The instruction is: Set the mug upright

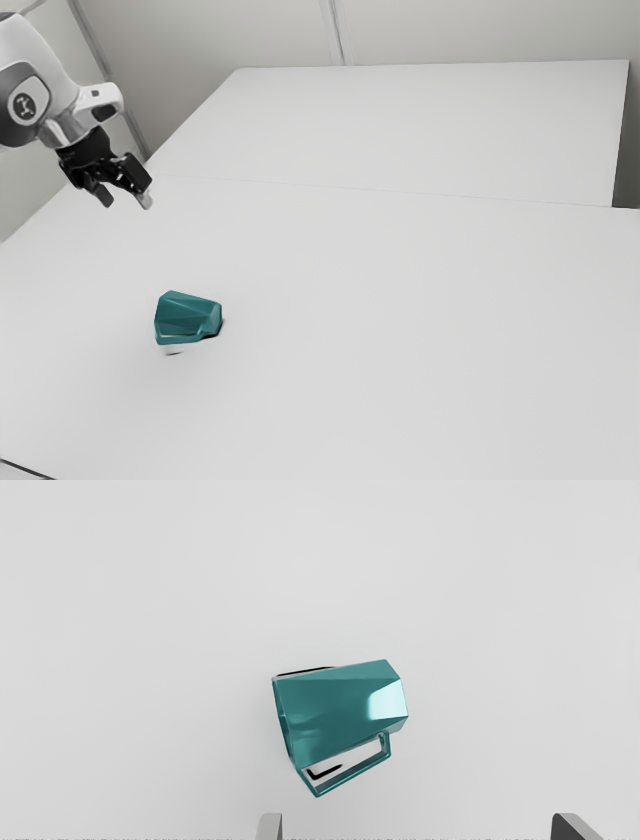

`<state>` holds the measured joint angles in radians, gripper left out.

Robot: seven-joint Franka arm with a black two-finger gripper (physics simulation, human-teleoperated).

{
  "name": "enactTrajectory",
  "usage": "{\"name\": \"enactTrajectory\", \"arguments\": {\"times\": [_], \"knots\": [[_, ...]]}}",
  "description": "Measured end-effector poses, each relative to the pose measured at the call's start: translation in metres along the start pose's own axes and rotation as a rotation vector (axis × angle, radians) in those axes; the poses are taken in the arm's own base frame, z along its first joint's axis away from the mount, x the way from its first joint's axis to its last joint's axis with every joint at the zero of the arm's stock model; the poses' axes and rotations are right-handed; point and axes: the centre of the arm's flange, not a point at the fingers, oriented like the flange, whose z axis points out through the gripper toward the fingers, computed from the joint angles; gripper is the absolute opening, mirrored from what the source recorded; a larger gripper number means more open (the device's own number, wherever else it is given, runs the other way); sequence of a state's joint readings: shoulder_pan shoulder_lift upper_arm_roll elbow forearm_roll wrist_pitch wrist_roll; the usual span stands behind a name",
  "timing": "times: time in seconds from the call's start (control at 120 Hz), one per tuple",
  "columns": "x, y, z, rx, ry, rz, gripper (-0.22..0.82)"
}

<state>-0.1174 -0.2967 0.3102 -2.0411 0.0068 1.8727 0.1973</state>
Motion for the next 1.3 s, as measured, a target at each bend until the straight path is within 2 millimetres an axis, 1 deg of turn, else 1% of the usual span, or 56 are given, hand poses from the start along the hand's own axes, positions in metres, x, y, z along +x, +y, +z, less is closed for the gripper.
{"name": "enactTrajectory", "arguments": {"times": [0.058,0.15,0.267,0.342,0.433,0.517,0.633,0.808,1.042,1.15,1.3], "knots": [[-0.01,-0.001,0.008,-0.035,-0.003,-0.015,0.58],[-0.028,-0.014,0.022,-0.103,-0.012,-0.067,0.58],[-0.057,-0.019,0.032,-0.169,-0.012,-0.1,0.58],[-0.078,-0.031,0.041,-0.216,-0.013,-0.136,0.58],[-0.09,-0.045,0.047,-0.262,-0.009,-0.165,0.58],[-0.101,-0.064,0.065,-0.324,-0.026,-0.212,0.58],[-0.105,-0.079,0.092,-0.385,-0.059,-0.242,0.58],[-0.104,-0.095,0.136,-0.5,-0.096,-0.291,0.58],[-0.111,-0.116,0.162,-0.647,-0.053,-0.318,0.58],[-0.113,-0.124,0.185,-0.691,-0.055,-0.326,0.58],[-0.113,-0.132,0.204,-0.731,-0.023,-0.314,0.57]]}}
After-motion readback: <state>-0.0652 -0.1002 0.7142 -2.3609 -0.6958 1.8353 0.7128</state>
